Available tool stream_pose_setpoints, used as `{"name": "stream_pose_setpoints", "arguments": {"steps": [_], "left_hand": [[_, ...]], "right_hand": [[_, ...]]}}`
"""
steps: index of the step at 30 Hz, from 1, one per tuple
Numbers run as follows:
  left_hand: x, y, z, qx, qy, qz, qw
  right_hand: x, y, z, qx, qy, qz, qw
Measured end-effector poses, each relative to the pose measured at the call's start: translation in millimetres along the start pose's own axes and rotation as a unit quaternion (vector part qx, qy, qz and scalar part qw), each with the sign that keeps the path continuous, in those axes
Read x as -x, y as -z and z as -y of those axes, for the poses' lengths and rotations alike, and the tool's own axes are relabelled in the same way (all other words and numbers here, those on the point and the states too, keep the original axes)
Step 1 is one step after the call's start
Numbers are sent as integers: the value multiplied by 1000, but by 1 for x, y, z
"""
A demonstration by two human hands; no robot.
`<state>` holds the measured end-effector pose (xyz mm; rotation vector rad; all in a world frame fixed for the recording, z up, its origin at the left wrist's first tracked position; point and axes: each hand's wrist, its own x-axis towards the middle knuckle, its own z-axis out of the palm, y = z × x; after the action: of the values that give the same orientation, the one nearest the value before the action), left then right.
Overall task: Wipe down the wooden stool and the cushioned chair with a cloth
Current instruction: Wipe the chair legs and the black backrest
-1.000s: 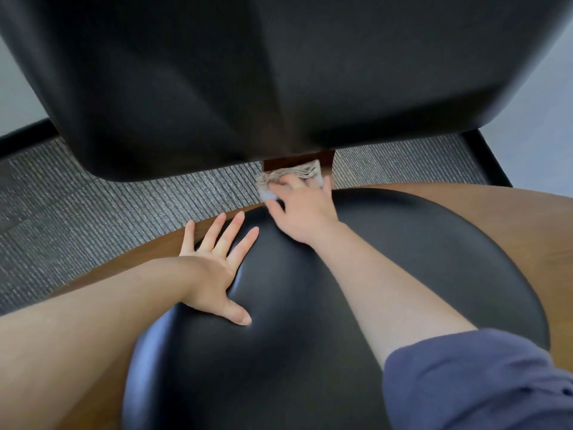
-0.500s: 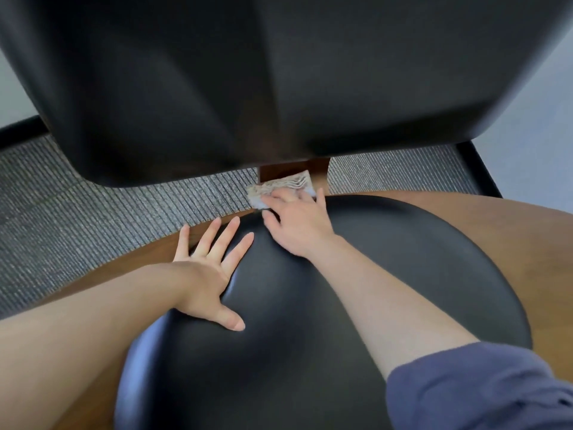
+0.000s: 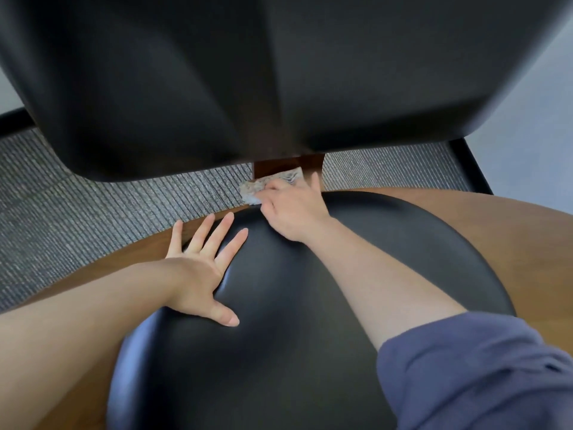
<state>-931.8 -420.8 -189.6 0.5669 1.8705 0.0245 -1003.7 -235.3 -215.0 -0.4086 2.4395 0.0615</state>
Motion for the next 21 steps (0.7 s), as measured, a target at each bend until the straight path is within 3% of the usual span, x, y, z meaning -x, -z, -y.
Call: {"name": "stream_pose_setpoints", "arguments": {"steps": [4,10,12,15,16,18,19,21], "left_hand": [[-1,-3,0,4,0,-8,1000],[0,-3,1,20,-9,-33,999],[3,-4,1,26,-19,-45,998],[13,1,3,138,-34,-103,985],[17,6,4,226,-34,-146,962],[27,21,3,408,-18,-245,879],[34,29,2,463,-19,-280,841],[56,45,-2,509,-56,-293,807]], "right_hand": [[-7,7,-34,-35,-17,8,999],[-8,9,-30,-78,-29,-57,995],[3,12,-27,-171,-30,-93,980],[33,29,-17,-377,-46,-146,913],[45,37,-12,-428,-57,-150,889],[69,52,-1,-518,-82,-141,840],[80,59,5,-561,-93,-131,812],[102,74,21,-644,-107,-94,751]]}}
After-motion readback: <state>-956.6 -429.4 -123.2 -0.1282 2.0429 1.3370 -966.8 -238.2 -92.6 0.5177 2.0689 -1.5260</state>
